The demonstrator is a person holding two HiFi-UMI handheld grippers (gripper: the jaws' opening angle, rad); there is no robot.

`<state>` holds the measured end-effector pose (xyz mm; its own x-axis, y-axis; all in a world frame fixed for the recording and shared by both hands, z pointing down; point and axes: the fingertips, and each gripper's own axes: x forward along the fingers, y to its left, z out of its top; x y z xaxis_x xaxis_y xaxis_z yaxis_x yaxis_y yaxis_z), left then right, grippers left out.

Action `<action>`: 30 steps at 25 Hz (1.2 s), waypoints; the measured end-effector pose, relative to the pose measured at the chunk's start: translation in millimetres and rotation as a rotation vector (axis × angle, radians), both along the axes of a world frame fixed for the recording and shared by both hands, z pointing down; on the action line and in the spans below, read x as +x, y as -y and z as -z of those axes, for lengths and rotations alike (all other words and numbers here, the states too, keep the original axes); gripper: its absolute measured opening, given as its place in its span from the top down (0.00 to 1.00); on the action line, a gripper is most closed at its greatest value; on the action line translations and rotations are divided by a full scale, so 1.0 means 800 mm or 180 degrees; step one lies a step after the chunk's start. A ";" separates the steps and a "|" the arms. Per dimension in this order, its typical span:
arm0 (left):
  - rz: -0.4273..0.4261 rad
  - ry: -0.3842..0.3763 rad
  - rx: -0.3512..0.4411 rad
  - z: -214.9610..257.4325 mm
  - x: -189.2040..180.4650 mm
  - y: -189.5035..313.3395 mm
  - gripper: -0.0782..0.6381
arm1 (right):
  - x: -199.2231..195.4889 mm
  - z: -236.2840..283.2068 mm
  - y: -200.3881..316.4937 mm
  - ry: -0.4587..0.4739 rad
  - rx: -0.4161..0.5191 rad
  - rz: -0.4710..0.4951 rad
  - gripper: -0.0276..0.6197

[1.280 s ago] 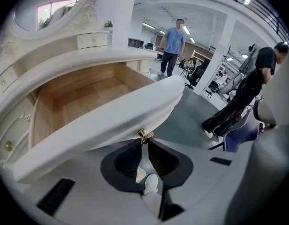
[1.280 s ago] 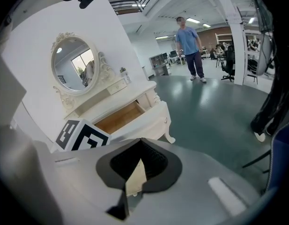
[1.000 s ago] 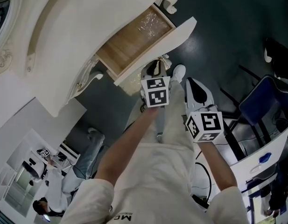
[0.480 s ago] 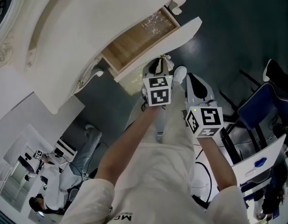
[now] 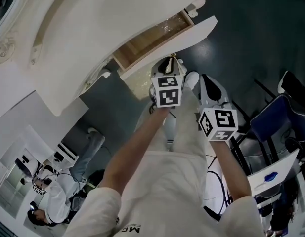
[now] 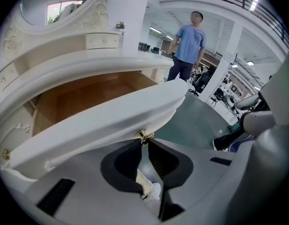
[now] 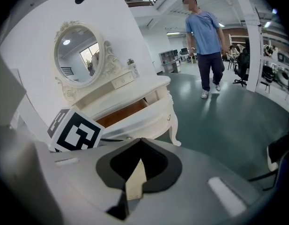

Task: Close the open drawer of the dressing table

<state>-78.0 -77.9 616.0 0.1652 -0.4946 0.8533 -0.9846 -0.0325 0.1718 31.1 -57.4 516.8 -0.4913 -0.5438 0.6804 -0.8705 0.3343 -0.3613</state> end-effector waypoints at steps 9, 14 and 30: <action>-0.0011 -0.0005 0.0068 0.002 -0.016 0.020 0.82 | -0.011 0.000 0.010 0.0012 0.0018 0.0072 0.95; -0.0033 0.0007 0.0084 0.003 -0.022 0.028 0.82 | -0.020 -0.005 0.007 0.0000 0.0005 0.0171 0.95; -0.0004 -0.0018 0.0136 0.003 -0.033 0.046 0.82 | -0.040 -0.003 0.022 0.0040 0.0042 0.0205 0.95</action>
<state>-104.5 -114.9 614.0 0.1706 -0.5303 0.8304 -0.9836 -0.0410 0.1759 -1.1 -75.3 518.9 -0.5340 -0.5197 0.6670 -0.8424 0.3941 -0.3674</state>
